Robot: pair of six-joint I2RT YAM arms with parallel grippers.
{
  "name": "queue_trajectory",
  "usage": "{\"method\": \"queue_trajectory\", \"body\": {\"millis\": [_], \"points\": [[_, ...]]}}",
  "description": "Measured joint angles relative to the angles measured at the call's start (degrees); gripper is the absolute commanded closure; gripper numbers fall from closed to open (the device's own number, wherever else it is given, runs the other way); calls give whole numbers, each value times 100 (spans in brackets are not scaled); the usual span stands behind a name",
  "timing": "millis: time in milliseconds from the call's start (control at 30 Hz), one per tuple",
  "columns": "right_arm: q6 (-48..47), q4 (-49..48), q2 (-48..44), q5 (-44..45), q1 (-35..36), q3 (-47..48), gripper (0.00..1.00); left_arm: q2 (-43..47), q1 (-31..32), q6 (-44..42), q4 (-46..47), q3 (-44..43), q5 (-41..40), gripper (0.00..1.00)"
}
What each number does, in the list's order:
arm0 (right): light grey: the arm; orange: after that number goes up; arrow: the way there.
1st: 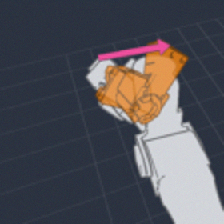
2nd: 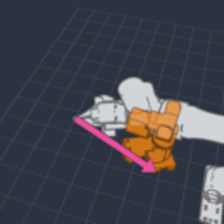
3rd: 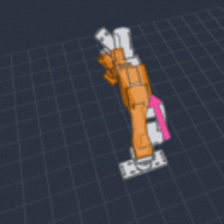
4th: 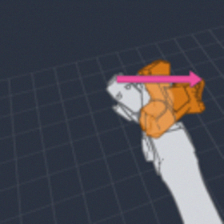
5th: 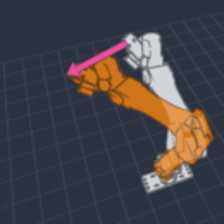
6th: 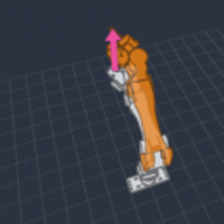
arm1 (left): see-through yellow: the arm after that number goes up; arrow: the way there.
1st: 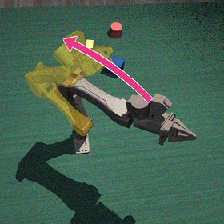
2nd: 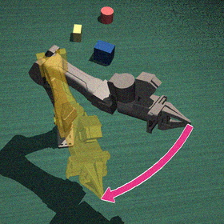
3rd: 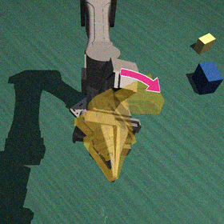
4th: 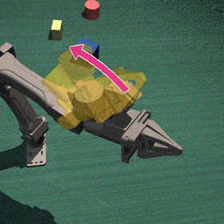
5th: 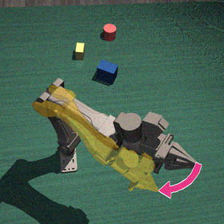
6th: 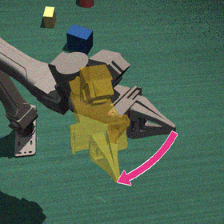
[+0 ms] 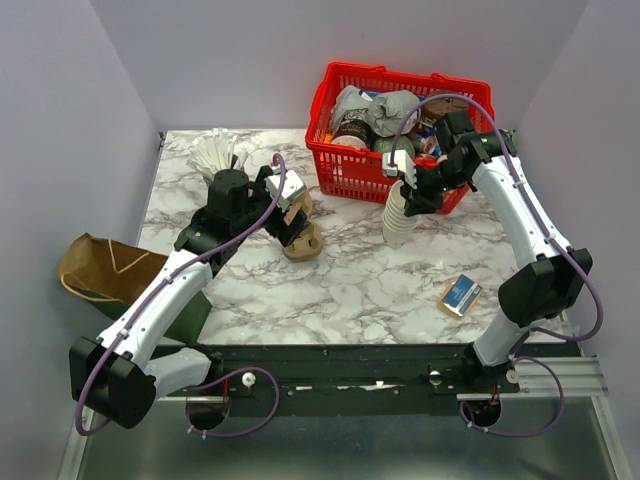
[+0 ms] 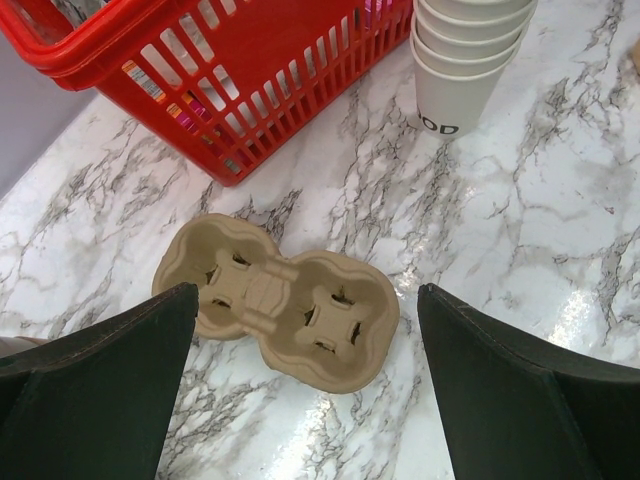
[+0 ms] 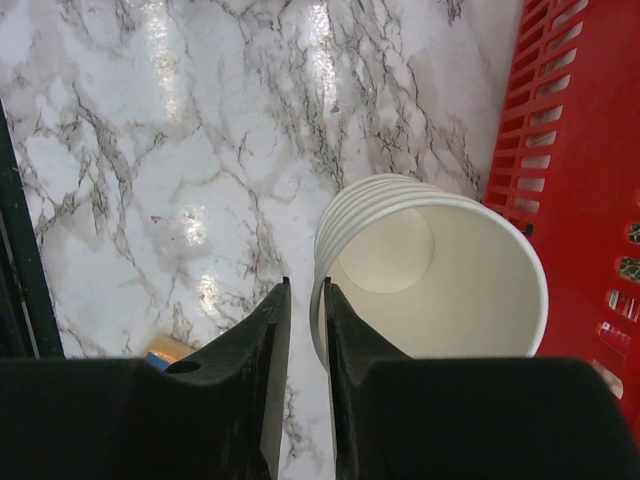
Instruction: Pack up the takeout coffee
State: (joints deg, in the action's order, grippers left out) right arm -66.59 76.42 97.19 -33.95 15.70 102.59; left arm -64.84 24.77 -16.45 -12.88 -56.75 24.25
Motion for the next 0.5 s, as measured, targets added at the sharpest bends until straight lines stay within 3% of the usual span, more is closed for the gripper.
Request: {"method": "queue_trajectory", "body": {"millis": [133, 500], "points": [[52, 0, 0, 9, 0, 0, 78, 0, 0, 0, 0, 0, 2, 1], [343, -7, -31, 48, 0, -15, 99, -76, 0, 39, 129, 57, 7, 1]]}}
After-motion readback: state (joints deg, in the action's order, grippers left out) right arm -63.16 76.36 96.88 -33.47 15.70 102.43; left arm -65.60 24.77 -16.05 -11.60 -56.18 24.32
